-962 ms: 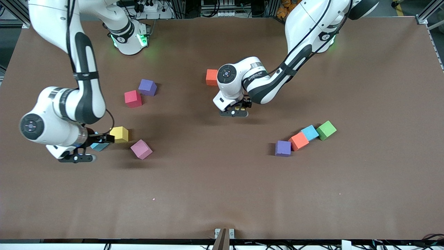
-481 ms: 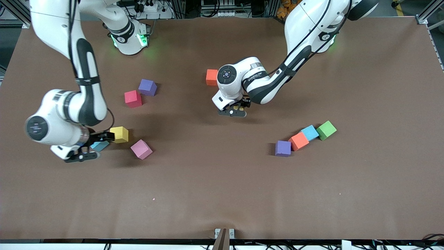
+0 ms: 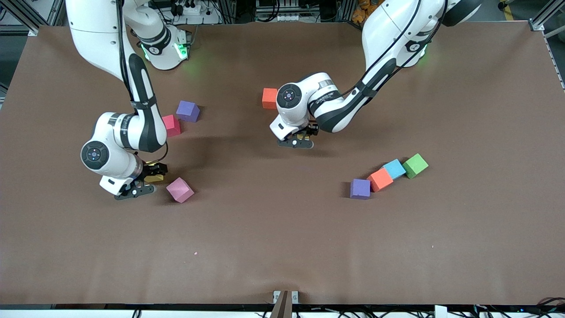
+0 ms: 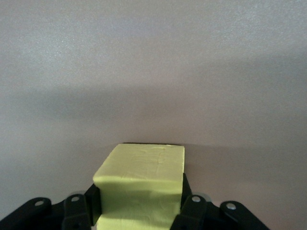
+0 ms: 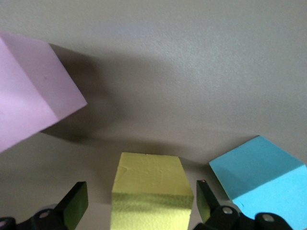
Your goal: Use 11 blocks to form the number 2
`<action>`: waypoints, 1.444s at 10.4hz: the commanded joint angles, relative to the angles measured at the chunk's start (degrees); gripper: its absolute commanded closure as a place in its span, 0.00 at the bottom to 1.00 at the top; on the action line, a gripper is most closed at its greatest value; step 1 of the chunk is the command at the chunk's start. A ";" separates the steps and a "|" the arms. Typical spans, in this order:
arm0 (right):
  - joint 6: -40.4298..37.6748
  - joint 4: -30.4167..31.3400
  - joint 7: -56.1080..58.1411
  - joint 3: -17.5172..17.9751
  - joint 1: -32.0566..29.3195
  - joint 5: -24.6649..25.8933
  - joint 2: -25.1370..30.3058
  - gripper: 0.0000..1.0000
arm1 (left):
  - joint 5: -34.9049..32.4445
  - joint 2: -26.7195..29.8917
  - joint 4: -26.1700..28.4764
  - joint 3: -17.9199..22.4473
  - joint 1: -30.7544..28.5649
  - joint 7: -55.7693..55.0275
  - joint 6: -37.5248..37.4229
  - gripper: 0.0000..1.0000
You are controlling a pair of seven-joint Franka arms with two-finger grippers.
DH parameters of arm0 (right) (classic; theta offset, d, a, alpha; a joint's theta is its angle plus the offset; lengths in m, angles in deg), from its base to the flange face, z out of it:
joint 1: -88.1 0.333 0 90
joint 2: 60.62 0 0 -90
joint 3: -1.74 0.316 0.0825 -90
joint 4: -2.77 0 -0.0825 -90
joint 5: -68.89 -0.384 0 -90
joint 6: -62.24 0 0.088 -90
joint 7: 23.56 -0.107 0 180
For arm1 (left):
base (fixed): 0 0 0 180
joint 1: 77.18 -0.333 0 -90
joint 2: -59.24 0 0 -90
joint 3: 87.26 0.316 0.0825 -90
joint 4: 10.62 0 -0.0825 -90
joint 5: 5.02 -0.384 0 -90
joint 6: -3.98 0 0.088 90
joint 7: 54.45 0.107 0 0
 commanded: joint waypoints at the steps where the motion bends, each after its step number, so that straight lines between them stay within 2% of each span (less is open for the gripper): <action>1: 0.90 1.60 1.71 -0.21 -0.14 -0.54 1.10 0.00 | 1.27 -0.69 -0.68 -0.09 0.10 0.37 1.54 0.50; 6: 1.69 5.29 1.45 -0.21 -0.49 -0.71 2.77 0.00 | 1.27 -1.75 -1.82 0.00 0.45 -0.33 2.51 0.51; 9: 8.60 9.33 1.36 -0.21 -0.58 -0.89 4.27 0.00 | 1.27 -1.75 -1.20 0.00 0.54 -3.22 2.34 0.51; 13: 10.04 9.69 1.36 -0.21 0.56 -7.64 4.18 0.00 | 1.36 -1.58 -0.94 -0.09 0.98 -5.07 0.41 0.50; 15: 10.04 9.69 1.36 -0.21 1.09 -7.75 4.18 0.00 | 1.27 -1.40 -0.59 -0.18 1.60 -5.17 -0.82 0.50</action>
